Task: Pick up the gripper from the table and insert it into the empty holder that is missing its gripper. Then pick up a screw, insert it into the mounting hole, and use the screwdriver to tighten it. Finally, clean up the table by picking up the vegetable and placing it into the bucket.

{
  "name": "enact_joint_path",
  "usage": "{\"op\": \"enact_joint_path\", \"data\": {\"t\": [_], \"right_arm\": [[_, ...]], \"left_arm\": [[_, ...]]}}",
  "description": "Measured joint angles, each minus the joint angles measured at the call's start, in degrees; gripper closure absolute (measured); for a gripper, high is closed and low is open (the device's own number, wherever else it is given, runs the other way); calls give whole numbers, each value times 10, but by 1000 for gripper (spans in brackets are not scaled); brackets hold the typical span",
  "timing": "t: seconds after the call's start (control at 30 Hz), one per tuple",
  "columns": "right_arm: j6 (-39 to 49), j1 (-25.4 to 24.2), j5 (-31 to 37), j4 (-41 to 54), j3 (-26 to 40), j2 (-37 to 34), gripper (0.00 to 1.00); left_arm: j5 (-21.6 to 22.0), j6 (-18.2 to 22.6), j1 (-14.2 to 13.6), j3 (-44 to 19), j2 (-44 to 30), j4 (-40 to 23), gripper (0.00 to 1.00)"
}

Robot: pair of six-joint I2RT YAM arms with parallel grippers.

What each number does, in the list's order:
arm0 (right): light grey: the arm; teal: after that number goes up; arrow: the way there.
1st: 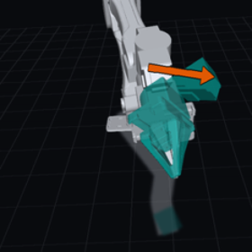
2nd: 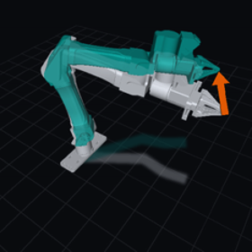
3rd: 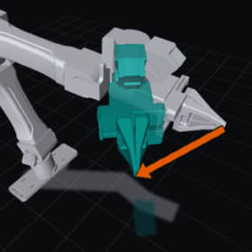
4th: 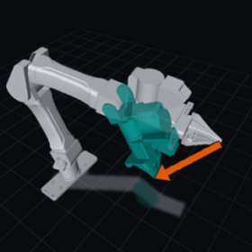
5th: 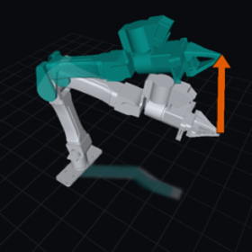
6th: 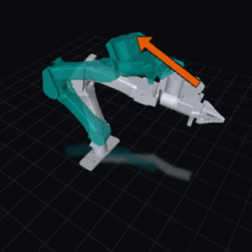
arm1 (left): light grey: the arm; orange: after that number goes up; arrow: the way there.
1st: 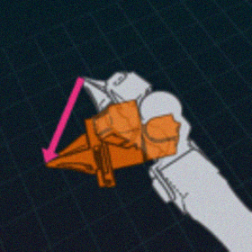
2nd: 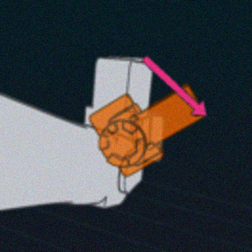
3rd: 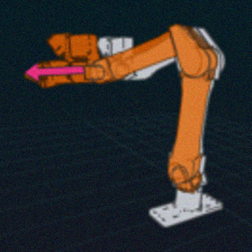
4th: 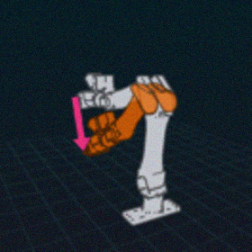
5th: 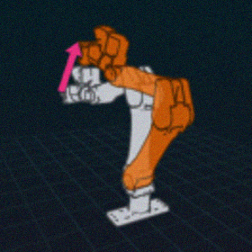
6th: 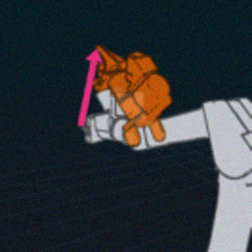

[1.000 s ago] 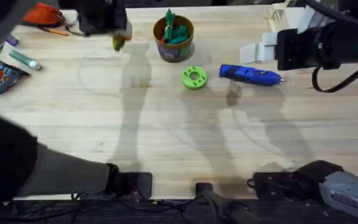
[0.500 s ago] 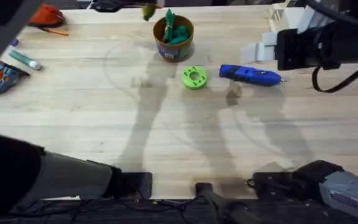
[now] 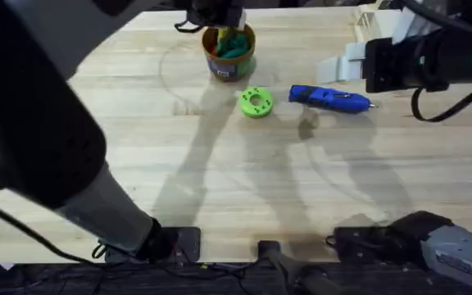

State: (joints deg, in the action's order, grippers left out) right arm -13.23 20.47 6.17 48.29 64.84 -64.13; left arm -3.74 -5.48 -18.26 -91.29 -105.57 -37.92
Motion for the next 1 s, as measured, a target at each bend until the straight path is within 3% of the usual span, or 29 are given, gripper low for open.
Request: {"op": "enact_joint_path", "data": {"t": [0.4,0.43,0.6,0.67,1.0], "right_arm": [[0,0,0,0,0,0,10],[0,0,0,0,0,0,10],[0,0,0,0,0,0,10],[0,0,0,0,0,0,10],[0,0,0,0,0,0,10]], "left_arm": [[-1,0,-1,0,-17,1,951],[-1,1,-1,0,-17,1,867],[-1,-1,-1,0,-17,1,82],[-1,-2,-1,0,-17,1,21],[-1,-2,-1,0,-14,1,14]]}}
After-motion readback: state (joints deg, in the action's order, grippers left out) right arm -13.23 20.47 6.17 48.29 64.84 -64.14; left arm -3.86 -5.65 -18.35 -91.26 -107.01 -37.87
